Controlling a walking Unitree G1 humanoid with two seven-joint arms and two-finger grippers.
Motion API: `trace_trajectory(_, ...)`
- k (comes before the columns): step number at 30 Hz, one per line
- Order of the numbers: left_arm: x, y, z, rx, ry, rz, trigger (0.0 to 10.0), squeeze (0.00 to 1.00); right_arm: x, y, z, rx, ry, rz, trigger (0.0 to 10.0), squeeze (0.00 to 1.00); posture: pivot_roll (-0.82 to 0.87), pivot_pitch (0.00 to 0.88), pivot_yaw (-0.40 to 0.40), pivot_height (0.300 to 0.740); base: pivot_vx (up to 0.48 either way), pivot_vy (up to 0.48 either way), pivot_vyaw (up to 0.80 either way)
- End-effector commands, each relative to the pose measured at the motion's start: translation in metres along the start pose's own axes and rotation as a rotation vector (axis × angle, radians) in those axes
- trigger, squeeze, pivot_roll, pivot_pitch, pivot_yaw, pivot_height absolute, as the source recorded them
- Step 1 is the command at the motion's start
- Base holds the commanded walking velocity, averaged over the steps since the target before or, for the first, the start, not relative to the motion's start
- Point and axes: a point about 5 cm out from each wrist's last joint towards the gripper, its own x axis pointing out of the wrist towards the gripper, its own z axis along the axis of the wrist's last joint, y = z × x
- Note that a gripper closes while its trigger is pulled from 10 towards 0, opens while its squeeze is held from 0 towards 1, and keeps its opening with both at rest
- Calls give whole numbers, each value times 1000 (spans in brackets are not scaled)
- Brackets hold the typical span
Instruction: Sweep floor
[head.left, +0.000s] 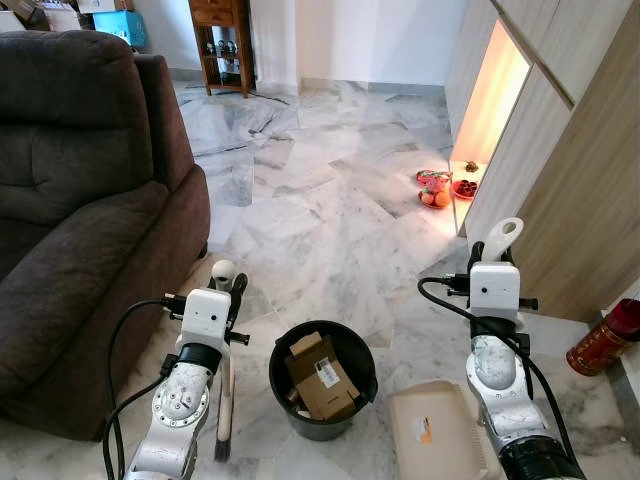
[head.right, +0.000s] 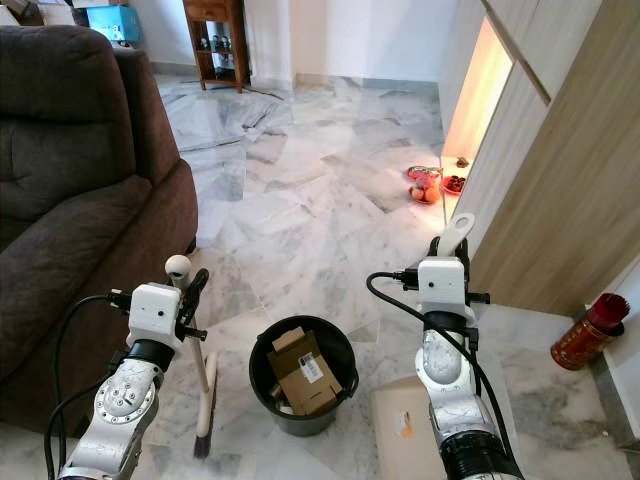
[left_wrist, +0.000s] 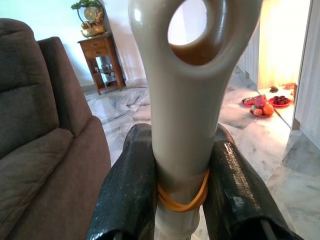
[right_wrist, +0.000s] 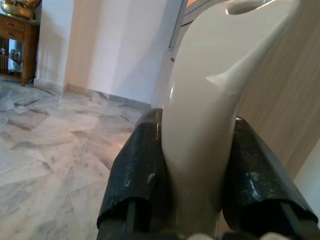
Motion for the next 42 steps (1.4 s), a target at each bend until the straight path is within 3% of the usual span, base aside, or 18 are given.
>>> trace_trajectory(1,1,3,10,6,-54,4,10000,0,7,-3,7,3,-46,-4,10000,0,118,23,3,740,0,0,0)
trace_trajectory(19,2,0,11,-2,-64,-4,10000,0,8,-2,6,13,-62,18,10000,0,107,0,4,740,0,0,0)
trace_trajectory(42,3,-1,11,10,-61,-2,10000,0,8,1,5,17,-59,41,10000,0,108,16,-1,740,-293,0,0)
